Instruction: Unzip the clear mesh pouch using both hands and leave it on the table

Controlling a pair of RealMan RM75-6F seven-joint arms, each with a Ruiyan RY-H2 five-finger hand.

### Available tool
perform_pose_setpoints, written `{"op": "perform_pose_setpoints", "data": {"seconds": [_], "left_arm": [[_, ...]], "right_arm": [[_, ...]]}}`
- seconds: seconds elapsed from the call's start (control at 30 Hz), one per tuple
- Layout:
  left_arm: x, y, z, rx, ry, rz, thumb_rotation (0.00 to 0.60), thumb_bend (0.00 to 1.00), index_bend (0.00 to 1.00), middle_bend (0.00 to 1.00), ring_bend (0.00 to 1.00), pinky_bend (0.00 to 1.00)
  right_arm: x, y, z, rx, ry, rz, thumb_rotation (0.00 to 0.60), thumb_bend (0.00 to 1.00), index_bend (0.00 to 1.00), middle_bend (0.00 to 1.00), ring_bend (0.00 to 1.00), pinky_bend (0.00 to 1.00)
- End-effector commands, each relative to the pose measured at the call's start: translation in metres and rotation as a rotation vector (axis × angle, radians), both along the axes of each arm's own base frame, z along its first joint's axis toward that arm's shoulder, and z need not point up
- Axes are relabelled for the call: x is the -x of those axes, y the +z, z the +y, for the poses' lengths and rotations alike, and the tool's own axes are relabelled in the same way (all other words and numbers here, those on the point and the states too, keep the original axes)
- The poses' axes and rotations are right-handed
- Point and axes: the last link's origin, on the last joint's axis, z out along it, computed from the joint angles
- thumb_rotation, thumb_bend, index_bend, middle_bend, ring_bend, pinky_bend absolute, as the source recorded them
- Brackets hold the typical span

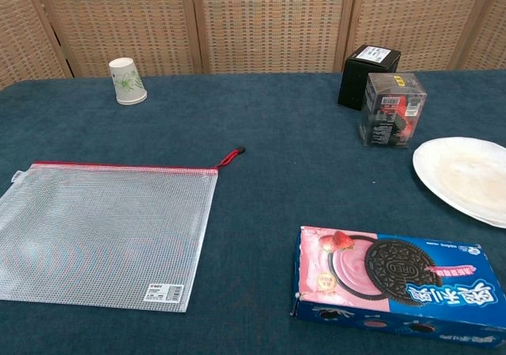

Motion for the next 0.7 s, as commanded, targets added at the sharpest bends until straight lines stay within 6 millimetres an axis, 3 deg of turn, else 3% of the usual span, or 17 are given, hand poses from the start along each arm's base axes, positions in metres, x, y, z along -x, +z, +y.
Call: {"op": "perform_pose_setpoints", "data": {"seconds": [0.03, 0.33, 0.37, 0.43, 0.47, 0.5, 0.6, 0.7], "left_arm": [[0.0, 0.0, 0.0, 0.001, 0.0, -0.001, 0.6, 0.0, 0.0, 0.0, 0.0, 0.0], [0.001, -0.005, 0.003, 0.023, 0.007, 0.013, 0.6, 0.0, 0.0, 0.0, 0.0, 0.0], [0.001, -0.006, 0.004, 0.025, 0.008, 0.013, 0.6, 0.0, 0.0, 0.04, 0.06, 0.03], [-0.001, -0.007, 0.011, 0.025, 0.005, 0.004, 0.6, 0.0, 0.0, 0.32, 0.35, 0.32], [-0.002, -0.01, 0.013, 0.043, 0.014, -0.019, 0.6, 0.0, 0.0, 0.54, 0.57, 0.57], [-0.004, -0.012, 0.016, 0.063, 0.015, -0.037, 0.6, 0.0, 0.0, 0.69, 0.7, 0.75], [-0.018, -0.018, 0.039, 0.098, -0.017, -0.051, 0.6, 0.0, 0.05, 0.92, 0.89, 0.98], [-0.035, -0.023, 0.061, 0.124, -0.049, -0.056, 0.6, 0.0, 0.17, 0.98, 0.94, 1.0]], "right_arm": [[0.0, 0.0, 0.0, 0.005, 0.002, 0.002, 0.6, 0.0, 0.02, 0.0, 0.0, 0.0], [-0.002, 0.0, 0.001, 0.001, 0.01, 0.003, 0.6, 0.0, 0.02, 0.0, 0.0, 0.0], [-0.002, 0.0, 0.001, 0.001, 0.01, 0.004, 0.6, 0.0, 0.02, 0.0, 0.0, 0.0], [-0.002, 0.0, -0.001, 0.001, 0.006, 0.005, 0.6, 0.0, 0.02, 0.0, 0.0, 0.0], [-0.001, -0.001, -0.001, -0.001, 0.002, 0.006, 0.6, 0.0, 0.02, 0.0, 0.0, 0.0], [0.0, -0.001, -0.002, -0.004, -0.003, 0.008, 0.6, 0.0, 0.02, 0.0, 0.0, 0.0], [0.003, -0.003, -0.006, -0.007, -0.017, 0.017, 0.6, 0.0, 0.02, 0.0, 0.0, 0.0], [0.003, -0.004, -0.008, -0.005, -0.021, 0.02, 0.6, 0.0, 0.02, 0.0, 0.0, 0.0]]}}
